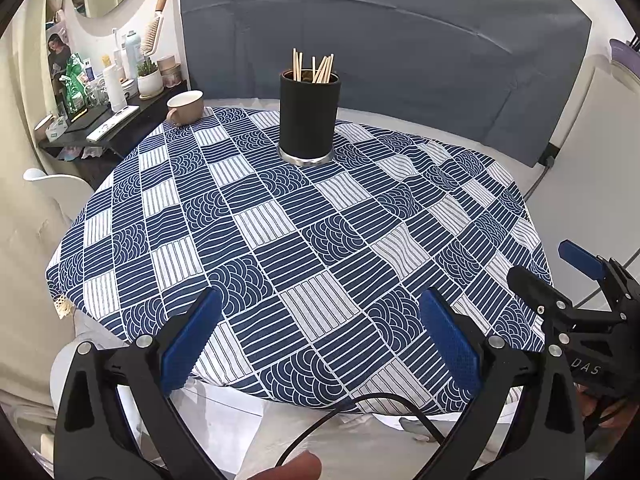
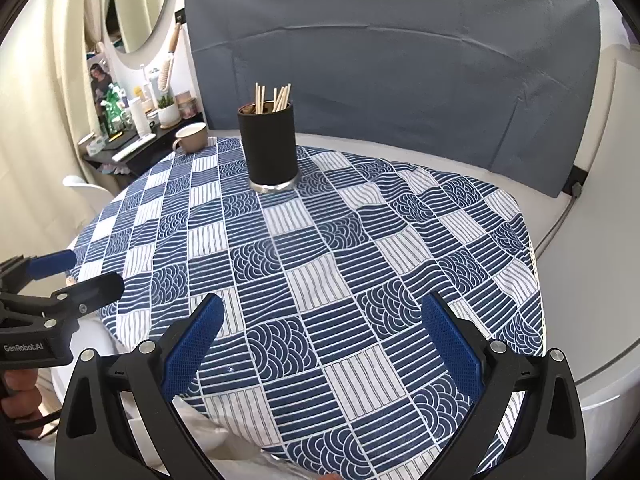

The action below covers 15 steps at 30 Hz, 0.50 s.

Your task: Organize utensils

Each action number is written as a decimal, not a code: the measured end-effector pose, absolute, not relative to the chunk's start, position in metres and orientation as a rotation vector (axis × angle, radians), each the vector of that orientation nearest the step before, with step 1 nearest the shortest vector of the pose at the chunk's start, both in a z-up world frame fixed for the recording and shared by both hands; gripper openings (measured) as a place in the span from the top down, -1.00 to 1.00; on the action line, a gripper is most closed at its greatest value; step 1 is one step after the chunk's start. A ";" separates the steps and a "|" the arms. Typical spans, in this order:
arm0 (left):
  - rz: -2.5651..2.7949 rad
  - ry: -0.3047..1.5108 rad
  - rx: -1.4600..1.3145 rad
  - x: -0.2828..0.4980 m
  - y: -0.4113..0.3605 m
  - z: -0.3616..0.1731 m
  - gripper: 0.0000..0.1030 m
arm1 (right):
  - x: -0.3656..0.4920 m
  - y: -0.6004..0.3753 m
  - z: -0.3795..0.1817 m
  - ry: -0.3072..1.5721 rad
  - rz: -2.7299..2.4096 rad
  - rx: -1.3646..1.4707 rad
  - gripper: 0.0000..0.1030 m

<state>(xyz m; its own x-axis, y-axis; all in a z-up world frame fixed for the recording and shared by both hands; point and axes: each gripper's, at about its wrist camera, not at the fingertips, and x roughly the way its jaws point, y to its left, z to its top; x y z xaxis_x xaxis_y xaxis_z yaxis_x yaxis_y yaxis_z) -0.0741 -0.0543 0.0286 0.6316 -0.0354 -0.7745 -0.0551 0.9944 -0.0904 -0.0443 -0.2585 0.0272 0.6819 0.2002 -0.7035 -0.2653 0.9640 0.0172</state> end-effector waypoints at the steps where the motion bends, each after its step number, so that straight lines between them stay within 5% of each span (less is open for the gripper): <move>1: 0.010 0.887 -0.108 -0.075 -0.055 0.029 -0.88 | -0.045 -0.259 0.027 0.777 0.261 -0.089 -0.84; 15: 0.004 0.882 -0.091 -0.081 -0.060 0.029 -0.88 | -0.053 -0.261 0.028 0.769 0.259 -0.095 -0.84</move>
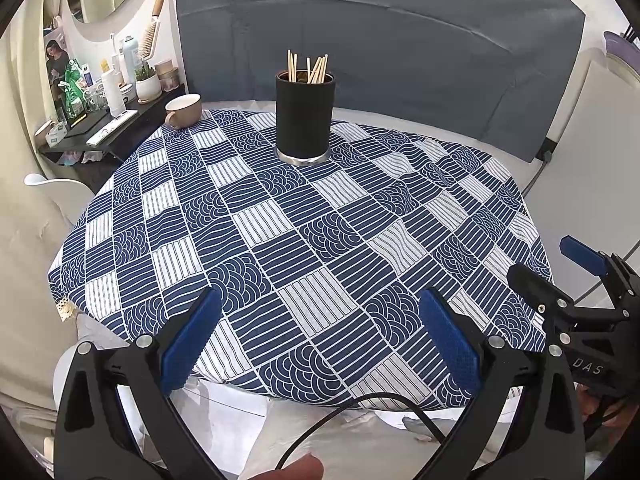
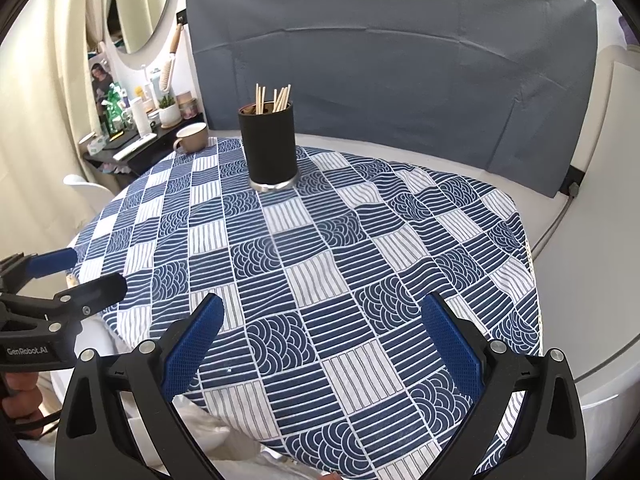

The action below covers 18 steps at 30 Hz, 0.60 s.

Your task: Organize utensils

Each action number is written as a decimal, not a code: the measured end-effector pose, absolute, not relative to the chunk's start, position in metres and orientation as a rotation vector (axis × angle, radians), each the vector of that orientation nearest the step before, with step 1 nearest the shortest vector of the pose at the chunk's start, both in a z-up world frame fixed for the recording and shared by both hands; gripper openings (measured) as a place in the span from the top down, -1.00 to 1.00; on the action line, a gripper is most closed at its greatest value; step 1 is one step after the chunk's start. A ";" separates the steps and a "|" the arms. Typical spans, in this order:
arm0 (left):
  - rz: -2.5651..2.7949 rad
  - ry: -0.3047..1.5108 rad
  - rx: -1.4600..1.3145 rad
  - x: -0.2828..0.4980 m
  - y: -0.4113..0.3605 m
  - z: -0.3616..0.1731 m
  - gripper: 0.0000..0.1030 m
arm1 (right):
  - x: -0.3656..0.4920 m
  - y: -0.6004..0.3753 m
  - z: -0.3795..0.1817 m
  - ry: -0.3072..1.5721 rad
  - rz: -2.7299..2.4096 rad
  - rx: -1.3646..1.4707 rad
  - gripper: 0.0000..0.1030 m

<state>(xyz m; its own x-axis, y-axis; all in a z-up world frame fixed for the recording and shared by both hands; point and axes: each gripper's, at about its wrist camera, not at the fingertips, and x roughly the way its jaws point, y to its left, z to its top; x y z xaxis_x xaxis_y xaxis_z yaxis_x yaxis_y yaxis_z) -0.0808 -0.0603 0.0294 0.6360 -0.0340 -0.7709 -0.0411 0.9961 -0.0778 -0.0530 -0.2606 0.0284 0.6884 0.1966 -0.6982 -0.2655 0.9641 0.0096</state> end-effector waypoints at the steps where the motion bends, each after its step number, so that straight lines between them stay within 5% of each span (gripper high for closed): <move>1: 0.003 0.882 -0.092 -0.081 -0.060 0.029 -0.88 | -0.054 -0.261 0.029 0.769 0.258 -0.095 -0.84; 18: -0.007 0.875 -0.064 -0.081 -0.063 0.031 -0.88 | -0.057 -0.261 0.029 0.769 0.259 -0.098 -0.84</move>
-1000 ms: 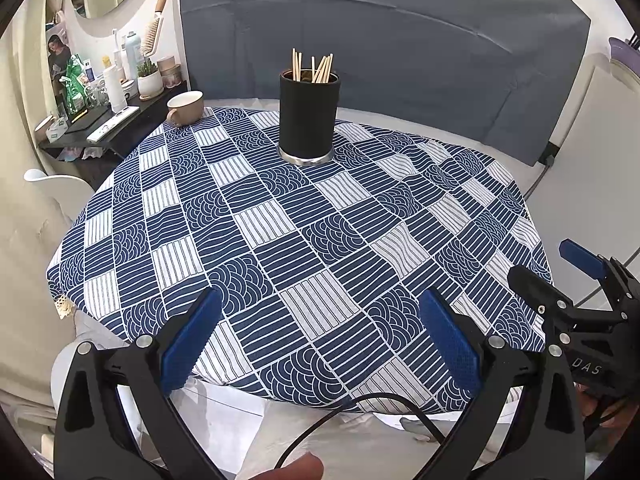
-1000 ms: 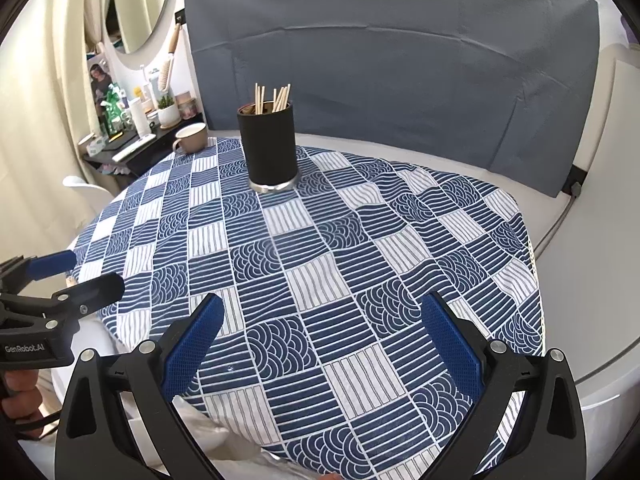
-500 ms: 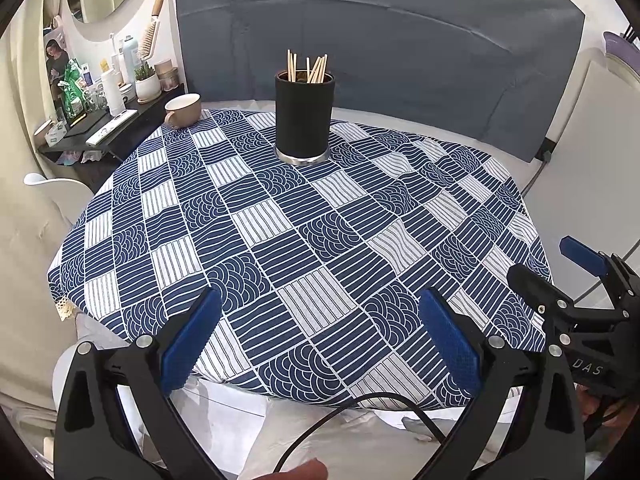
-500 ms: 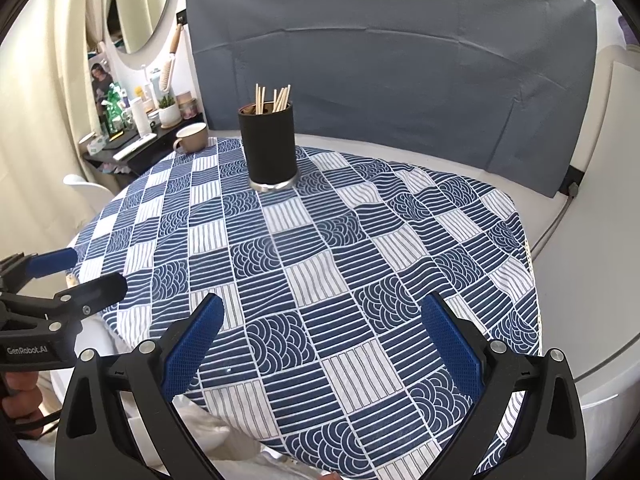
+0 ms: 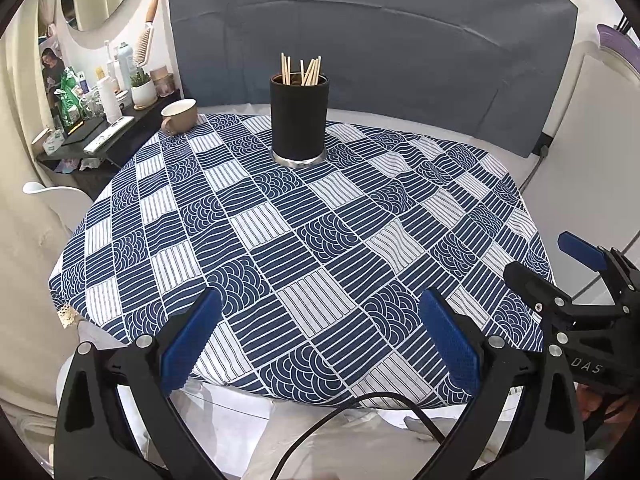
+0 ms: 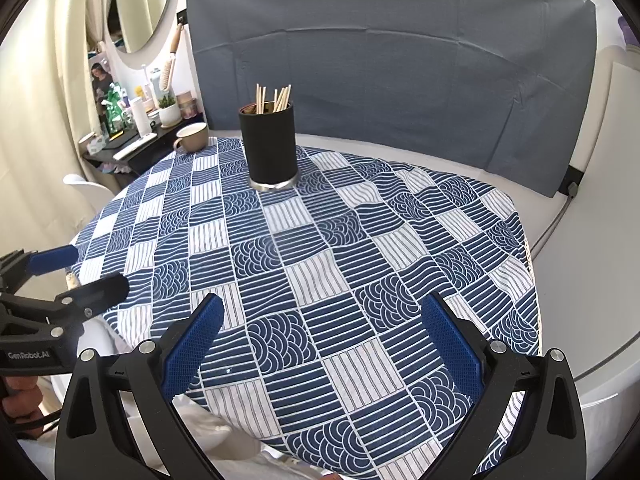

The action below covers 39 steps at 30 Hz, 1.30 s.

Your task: Organize utensils

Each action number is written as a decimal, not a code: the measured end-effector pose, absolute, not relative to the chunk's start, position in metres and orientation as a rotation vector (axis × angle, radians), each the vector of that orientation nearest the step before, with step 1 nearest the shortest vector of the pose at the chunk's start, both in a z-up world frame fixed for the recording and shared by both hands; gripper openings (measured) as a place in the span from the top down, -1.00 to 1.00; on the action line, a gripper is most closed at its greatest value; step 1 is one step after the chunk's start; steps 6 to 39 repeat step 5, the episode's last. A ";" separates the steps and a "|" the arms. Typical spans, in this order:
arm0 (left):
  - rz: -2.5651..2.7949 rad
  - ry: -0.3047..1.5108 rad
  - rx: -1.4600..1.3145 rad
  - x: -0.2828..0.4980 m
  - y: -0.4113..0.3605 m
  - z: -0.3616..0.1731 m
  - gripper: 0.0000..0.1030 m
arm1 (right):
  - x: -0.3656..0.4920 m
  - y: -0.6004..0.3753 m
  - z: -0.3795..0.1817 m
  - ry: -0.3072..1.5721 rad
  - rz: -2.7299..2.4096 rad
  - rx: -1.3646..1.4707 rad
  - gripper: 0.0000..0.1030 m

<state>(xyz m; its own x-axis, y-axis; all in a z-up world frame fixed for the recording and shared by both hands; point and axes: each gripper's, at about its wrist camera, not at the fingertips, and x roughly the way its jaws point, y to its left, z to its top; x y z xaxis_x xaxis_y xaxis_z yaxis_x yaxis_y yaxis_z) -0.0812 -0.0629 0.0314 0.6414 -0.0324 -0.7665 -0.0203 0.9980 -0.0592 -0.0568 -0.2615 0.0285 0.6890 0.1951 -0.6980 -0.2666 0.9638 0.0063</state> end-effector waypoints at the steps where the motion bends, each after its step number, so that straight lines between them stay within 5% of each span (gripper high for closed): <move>1: 0.001 0.872 -0.062 -0.081 -0.063 0.032 -0.88 | -0.057 -0.262 0.028 0.768 0.258 -0.098 -0.84; 39: 0.018 0.867 -0.053 -0.082 -0.062 0.033 -0.88 | -0.057 -0.261 0.028 0.772 0.257 -0.099 -0.84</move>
